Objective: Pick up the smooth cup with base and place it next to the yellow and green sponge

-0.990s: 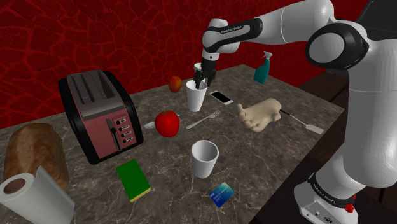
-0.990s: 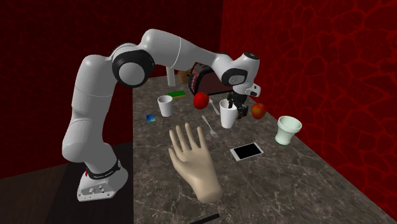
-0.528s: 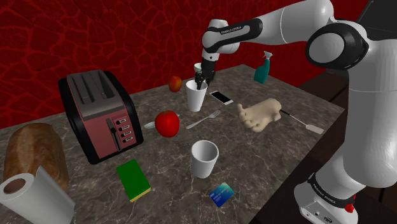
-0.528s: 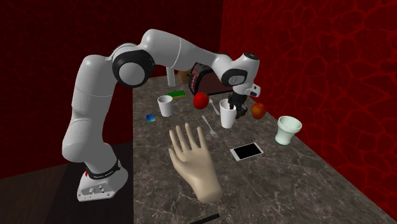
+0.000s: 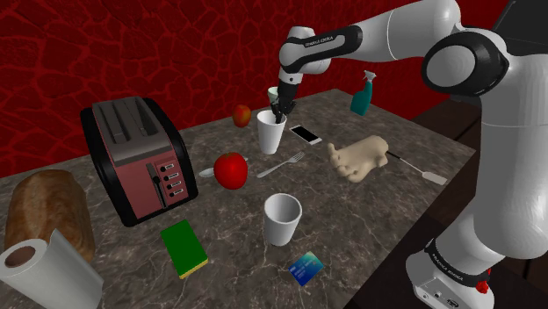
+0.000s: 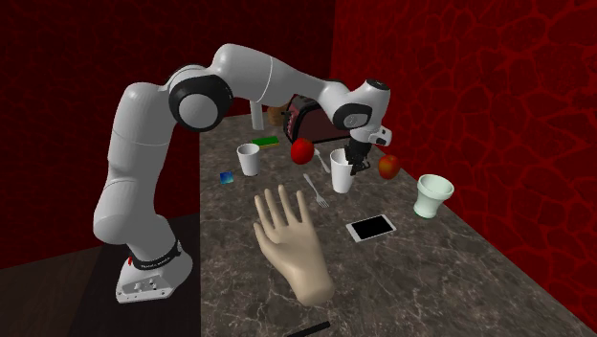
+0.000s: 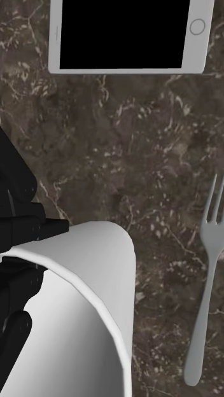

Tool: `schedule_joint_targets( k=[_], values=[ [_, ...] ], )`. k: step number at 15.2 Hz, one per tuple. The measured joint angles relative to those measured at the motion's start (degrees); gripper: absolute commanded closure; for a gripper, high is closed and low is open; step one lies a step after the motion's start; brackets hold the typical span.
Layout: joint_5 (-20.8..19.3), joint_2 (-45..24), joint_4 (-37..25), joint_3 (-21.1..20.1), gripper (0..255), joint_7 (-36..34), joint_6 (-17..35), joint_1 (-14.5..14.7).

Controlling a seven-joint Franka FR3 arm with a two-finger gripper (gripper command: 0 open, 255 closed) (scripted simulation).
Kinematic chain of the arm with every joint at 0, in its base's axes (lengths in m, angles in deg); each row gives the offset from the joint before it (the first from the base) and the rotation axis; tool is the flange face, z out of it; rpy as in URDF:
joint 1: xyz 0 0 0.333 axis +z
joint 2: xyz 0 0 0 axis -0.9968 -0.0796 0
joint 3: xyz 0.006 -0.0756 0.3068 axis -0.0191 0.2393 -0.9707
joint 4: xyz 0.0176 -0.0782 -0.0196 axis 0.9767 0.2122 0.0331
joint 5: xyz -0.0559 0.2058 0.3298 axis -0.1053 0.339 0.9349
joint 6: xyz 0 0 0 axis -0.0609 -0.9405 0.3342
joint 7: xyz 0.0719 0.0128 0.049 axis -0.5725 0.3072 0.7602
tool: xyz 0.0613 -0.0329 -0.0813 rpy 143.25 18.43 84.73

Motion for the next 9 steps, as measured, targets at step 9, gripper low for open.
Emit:
schedule_joint_targets(
  k=[9],
  values=[
    [-0.32, 1.34, -3.17, 0.09, 255, -0.72, -4.47, -0.04]
  ],
)
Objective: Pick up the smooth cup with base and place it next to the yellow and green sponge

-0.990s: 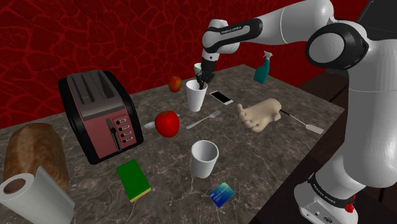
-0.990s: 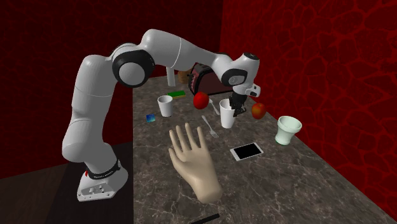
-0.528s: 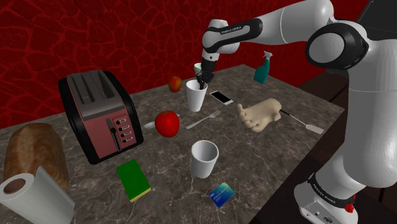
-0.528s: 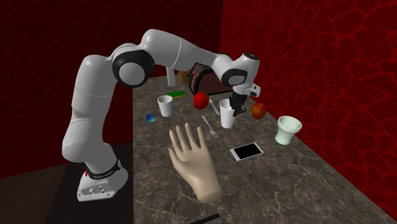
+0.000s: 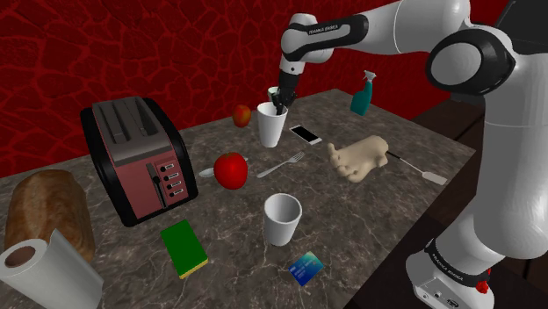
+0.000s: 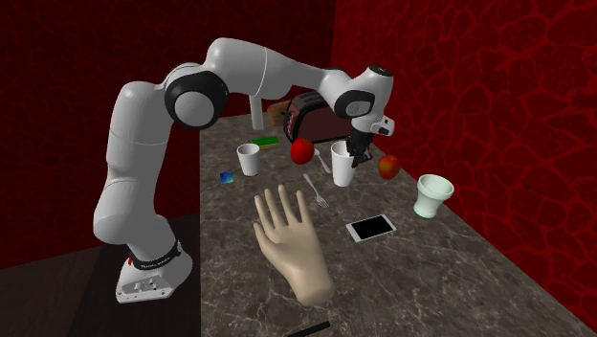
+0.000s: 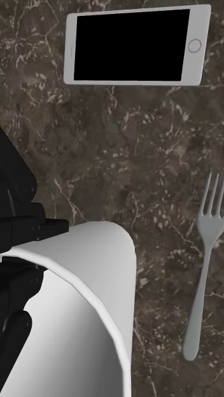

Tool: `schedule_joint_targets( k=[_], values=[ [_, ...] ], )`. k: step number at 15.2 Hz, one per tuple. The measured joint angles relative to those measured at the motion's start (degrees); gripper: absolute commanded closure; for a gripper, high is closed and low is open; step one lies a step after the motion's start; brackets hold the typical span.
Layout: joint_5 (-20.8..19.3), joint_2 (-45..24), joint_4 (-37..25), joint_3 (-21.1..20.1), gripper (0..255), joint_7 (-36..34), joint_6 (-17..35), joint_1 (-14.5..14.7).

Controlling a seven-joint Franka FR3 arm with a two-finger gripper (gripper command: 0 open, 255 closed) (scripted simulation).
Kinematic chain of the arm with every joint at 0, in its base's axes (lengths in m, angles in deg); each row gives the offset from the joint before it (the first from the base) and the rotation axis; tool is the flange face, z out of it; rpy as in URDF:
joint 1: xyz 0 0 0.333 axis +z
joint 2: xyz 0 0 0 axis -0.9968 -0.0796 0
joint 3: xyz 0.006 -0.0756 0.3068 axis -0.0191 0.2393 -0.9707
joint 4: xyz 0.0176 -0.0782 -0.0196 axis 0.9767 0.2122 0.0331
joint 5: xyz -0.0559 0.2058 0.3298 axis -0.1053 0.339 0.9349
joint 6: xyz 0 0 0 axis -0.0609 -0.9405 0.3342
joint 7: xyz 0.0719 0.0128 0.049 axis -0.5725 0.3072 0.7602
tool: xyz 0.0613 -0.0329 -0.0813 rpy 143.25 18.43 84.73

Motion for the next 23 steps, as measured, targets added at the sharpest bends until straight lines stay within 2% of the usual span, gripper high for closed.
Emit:
schedule_joint_targets(
  k=[10, 23],
  values=[
    [-0.36, 1.45, -5.47, 0.12, 255, -0.96, -6.86, -0.18],
    [-0.62, 0.34, -17.33, 0.12, 255, -2.5, -17.5, -0.51]
  ],
)
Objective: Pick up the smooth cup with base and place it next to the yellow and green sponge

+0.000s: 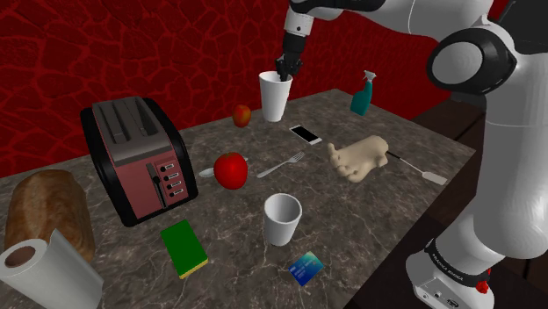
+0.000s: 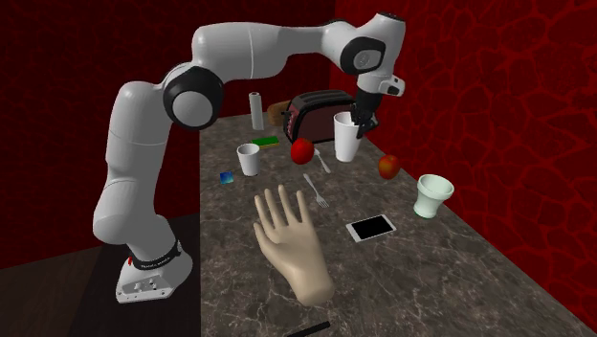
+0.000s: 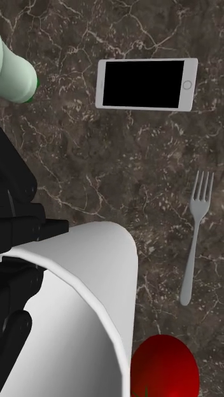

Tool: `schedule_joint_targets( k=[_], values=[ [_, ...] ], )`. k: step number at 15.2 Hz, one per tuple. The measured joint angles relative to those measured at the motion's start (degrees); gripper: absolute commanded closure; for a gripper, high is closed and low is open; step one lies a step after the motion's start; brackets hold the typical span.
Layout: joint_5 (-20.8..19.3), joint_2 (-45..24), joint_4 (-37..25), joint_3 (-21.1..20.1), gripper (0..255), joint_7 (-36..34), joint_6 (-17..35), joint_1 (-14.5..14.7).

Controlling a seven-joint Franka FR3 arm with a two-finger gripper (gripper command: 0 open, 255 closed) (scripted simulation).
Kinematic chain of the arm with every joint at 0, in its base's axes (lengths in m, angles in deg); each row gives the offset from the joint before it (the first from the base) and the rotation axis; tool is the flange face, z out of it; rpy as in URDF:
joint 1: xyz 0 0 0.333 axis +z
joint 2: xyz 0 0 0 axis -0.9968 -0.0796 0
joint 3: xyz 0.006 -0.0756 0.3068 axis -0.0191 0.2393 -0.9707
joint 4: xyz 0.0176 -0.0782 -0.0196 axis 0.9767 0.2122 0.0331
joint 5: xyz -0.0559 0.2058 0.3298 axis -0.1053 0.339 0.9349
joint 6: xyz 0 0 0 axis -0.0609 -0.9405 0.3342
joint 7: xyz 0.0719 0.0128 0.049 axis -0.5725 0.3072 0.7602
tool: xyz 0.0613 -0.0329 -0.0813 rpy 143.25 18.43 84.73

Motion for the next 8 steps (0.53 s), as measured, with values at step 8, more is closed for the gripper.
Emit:
schedule_joint_targets(
  k=[8],
  values=[
    [0.04, -3.07, -11.14, -0.12, 255, -1.13, -7.98, -0.36]
  ],
)
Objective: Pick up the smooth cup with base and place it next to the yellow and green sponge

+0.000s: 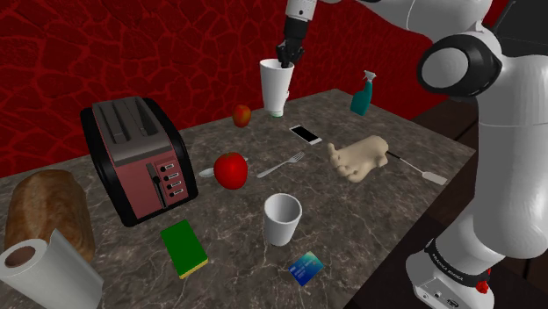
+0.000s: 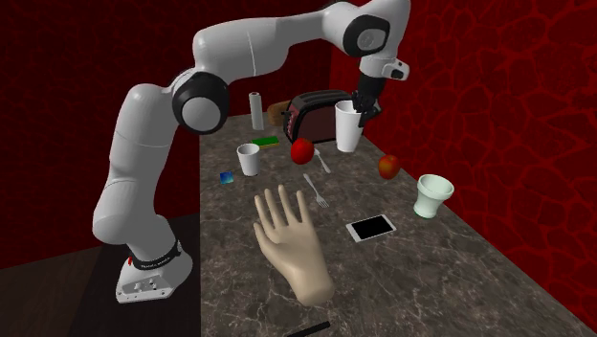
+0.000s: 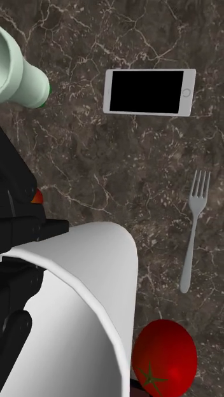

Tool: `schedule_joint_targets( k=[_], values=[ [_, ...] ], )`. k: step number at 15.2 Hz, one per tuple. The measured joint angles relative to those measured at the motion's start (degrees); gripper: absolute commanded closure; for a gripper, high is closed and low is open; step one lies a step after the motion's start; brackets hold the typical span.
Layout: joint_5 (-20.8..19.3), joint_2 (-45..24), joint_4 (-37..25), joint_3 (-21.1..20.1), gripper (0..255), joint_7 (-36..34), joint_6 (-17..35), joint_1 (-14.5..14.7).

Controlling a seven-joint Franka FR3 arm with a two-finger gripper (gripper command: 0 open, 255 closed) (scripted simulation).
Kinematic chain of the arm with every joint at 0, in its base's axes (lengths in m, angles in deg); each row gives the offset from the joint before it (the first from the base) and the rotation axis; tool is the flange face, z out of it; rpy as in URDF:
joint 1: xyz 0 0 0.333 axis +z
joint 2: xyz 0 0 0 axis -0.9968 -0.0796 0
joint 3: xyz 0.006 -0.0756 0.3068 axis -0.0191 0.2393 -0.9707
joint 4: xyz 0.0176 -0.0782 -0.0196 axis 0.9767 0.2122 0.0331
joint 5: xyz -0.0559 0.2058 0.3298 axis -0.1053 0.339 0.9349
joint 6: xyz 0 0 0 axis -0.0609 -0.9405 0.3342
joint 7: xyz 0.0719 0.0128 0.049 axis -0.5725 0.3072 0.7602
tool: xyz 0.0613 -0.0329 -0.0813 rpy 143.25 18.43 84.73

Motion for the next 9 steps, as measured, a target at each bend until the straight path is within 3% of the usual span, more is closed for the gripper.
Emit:
schedule_joint_targets(
  k=[5, 6, 9],
  values=[
    [0.1, -3.63, -9.8, -0.2, 255, -1.0, -6.09, -0.26],
    [0.05, -3.34, -9.67, -0.27, 255, -1.49, -6.21, 0.14],
    [-0.34, 3.48, 1.0, -0.63, 255, -3.53, -2.0, 2.68]
  ],
)
